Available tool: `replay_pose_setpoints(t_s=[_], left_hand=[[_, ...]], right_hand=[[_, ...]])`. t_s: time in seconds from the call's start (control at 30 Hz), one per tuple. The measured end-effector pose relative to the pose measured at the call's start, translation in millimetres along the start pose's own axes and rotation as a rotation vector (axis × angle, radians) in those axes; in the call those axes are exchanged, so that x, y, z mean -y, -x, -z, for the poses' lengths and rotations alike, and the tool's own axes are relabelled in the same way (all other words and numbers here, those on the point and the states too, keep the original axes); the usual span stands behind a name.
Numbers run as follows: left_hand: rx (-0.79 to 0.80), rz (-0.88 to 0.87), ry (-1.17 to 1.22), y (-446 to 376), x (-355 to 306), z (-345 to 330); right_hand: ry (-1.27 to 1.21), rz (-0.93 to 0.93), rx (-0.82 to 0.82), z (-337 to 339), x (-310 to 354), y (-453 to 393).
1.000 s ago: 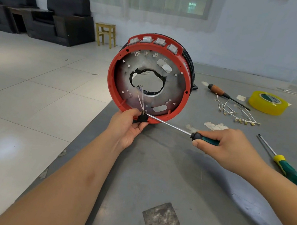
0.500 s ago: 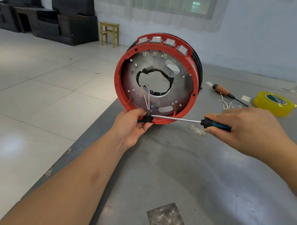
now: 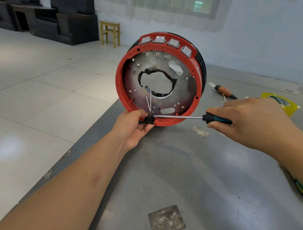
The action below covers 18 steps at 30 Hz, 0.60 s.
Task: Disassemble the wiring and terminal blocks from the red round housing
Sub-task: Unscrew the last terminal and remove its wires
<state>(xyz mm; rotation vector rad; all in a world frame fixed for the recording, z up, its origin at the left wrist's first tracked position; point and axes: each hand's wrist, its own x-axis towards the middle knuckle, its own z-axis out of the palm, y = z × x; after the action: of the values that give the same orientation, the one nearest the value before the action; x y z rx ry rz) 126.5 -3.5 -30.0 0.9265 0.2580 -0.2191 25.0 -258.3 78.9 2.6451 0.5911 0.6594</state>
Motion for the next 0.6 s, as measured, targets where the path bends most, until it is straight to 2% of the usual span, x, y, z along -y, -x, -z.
replay_pose_setpoints(t_s=[0.3,0.6], left_hand=[[-0.018,-0.006,-0.027,-3,1,-1],[-0.023,0.023,-0.032,-6,0,1]], right_hand=[[0.117,0.064,0.022,6,-2,-11],[-0.072,-0.036,0.006,-13,2,2]])
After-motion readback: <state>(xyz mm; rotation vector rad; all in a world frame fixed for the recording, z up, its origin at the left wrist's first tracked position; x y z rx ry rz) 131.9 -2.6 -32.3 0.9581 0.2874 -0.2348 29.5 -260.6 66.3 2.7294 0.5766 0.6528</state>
